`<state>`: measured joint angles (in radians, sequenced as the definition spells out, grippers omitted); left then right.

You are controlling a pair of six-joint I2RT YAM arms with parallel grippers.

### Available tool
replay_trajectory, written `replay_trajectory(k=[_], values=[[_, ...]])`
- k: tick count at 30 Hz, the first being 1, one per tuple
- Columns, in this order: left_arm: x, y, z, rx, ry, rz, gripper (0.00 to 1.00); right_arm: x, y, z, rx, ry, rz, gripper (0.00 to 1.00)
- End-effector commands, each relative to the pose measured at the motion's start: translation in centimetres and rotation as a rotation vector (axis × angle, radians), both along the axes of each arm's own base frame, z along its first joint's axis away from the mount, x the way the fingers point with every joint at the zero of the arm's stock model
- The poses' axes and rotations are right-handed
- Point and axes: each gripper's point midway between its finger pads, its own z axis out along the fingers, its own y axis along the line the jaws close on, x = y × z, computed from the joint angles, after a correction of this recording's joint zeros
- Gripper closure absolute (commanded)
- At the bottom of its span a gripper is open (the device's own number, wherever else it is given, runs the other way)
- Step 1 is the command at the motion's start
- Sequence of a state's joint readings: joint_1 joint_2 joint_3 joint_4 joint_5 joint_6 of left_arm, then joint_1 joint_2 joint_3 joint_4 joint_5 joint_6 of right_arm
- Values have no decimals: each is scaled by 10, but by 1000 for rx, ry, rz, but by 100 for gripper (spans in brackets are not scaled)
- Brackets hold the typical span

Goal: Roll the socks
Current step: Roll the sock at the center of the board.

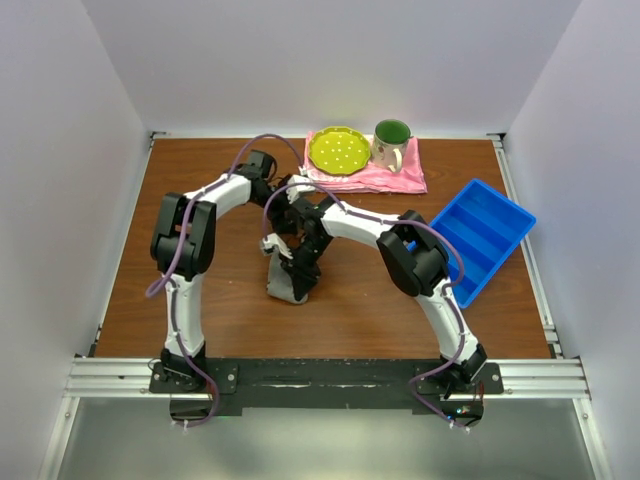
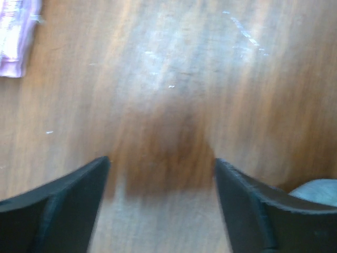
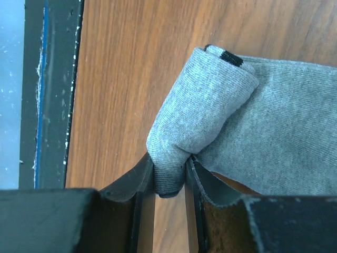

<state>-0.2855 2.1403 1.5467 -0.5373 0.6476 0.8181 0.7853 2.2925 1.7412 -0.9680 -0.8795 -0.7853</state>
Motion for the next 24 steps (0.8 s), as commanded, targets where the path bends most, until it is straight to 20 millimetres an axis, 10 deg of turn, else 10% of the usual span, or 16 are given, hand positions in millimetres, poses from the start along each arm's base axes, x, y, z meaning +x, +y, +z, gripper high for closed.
replay_trajectory(k=[1, 8, 13, 24], values=[[24, 20, 66, -209, -84, 82, 0, -10, -31, -28, -134, 108, -43, 100], [65, 63, 138, -345, -289, 229, 0, -9, -31, -31, -143, 115, -54, 100], [58, 110, 180, -344, -432, 215, 0, -10, -32, -32, -151, 120, -63, 100], [-118, 100, 68, -160, -414, -376, 0, -5, -25, -22, -114, 150, -75, 100]])
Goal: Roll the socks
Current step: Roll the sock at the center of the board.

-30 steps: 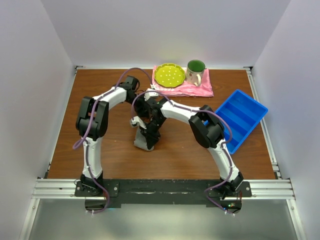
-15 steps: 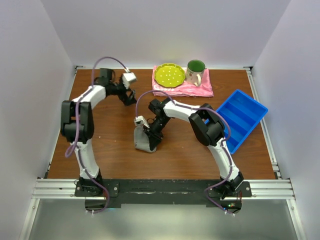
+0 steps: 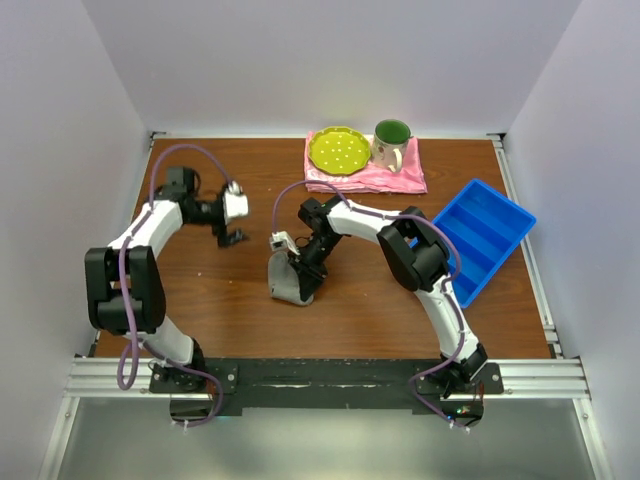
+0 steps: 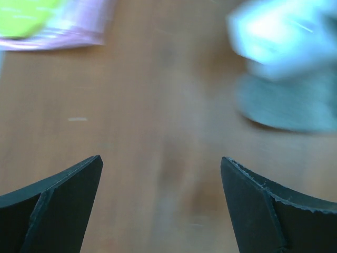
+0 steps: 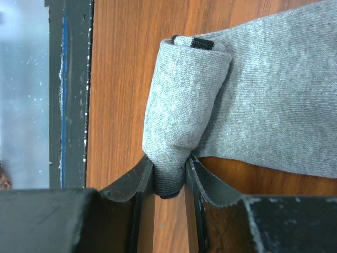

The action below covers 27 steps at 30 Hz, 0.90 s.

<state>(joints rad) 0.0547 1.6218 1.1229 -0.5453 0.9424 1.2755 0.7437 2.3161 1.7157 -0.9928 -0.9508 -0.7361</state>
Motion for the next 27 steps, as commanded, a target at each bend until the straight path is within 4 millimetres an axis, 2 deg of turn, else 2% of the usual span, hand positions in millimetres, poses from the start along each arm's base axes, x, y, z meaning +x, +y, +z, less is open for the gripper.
replay_trajectory(k=[1, 5, 6, 7, 8, 10, 14, 27], values=[[-80, -14, -36, 47, -7, -309, 0, -1, -12, -18, -85, 24, 2, 100], [-102, -23, -46, 73, -14, -388, 0, 1, -11, -16, -80, 24, -3, 100], [-107, -30, -48, 91, -17, -414, 0, 1, -11, -16, -81, 26, -4, 100], [-102, -33, -49, 110, -58, -414, 0, 3, -11, -16, -80, 25, -8, 100], [-112, -42, -51, 116, -53, -432, 0, 3, -11, -16, -81, 28, -9, 100], [-117, -47, -62, 166, -75, -439, 0, 5, -10, -17, -82, 31, -14, 100], [-136, -69, -65, 202, -95, -492, 0, 7, -9, -16, -80, 31, -19, 100], [-152, -92, -92, 270, -10, -481, 4, 9, -7, -14, -77, 21, -23, 100]])
